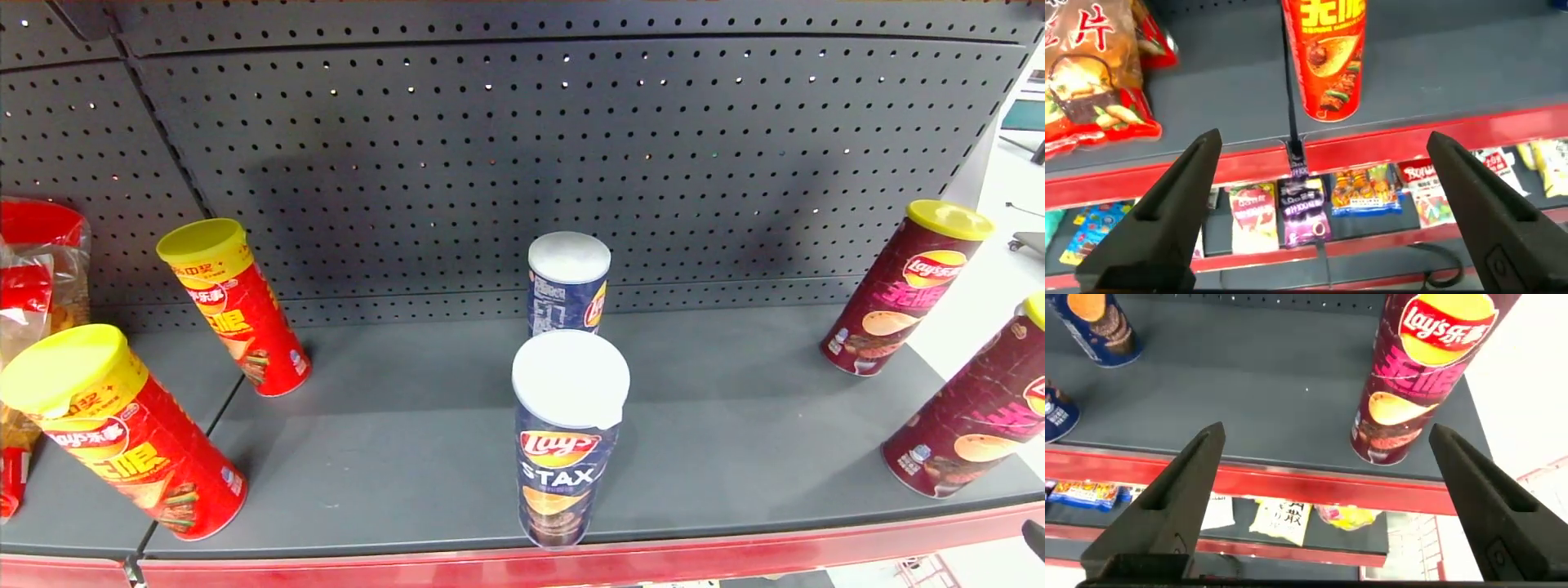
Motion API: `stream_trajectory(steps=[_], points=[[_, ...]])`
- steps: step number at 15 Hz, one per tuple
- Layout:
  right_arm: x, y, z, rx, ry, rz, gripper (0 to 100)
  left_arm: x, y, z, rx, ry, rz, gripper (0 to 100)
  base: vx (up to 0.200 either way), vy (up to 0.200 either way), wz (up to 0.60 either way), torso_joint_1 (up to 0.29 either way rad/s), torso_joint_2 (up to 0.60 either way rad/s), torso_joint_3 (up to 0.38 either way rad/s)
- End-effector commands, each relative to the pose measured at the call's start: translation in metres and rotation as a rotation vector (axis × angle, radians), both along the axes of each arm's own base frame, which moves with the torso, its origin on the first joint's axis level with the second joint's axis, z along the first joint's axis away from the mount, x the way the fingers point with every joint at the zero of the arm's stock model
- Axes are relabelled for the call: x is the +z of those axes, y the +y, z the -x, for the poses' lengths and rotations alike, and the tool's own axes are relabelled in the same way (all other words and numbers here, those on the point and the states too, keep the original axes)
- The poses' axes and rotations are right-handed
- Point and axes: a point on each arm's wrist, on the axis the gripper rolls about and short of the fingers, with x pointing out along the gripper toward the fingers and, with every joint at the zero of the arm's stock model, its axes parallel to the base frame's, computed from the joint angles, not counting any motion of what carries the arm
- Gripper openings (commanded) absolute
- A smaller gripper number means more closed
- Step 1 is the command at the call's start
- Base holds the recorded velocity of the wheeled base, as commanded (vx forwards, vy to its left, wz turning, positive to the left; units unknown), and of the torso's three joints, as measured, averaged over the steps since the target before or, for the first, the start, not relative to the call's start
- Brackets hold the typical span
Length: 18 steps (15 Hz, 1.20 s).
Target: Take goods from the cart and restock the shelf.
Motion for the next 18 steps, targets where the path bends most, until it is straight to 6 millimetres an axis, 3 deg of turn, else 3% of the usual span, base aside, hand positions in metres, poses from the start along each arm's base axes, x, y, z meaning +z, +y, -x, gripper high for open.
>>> stream_trajectory(steps=[1, 7, 10, 18], points=[[-0.0051, -0.0001, 0.002, -0.003, 0.003, -0.002, 100, 0.0001, 0.0, -0.0004, -0.003, 0.002, -0.004, 100, 0.0, 0.0, 0.0, 0.0, 0.0, 0.0], [-0.0069, -0.0003, 0.0022, -0.012, 0.01, 0.002, 100, 0.0008, 0.0003, 0.0004, -0.005, -0.008, -0.04, 100, 0.0, 0.0, 0.0, 0.0, 0.0, 0.0], [-0.0066, -0.0002, 0.0025, -0.008, 0.009, 0.003, 100, 0.0008, 0.0003, 0.0004, -0.006, -0.008, -0.042, 100, -0.2, 0.0, 0.0, 0.014, 0.0, 0.002], [-0.0045, -0.0003, 0.0031, -0.011, -0.004, 0.006, 100, 0.0023, 0.0001, -0.0003, -0.009, -0.028, -0.038, 100, 0.0, 0.0, 0.0, 0.0, 0.0, 0.0]])
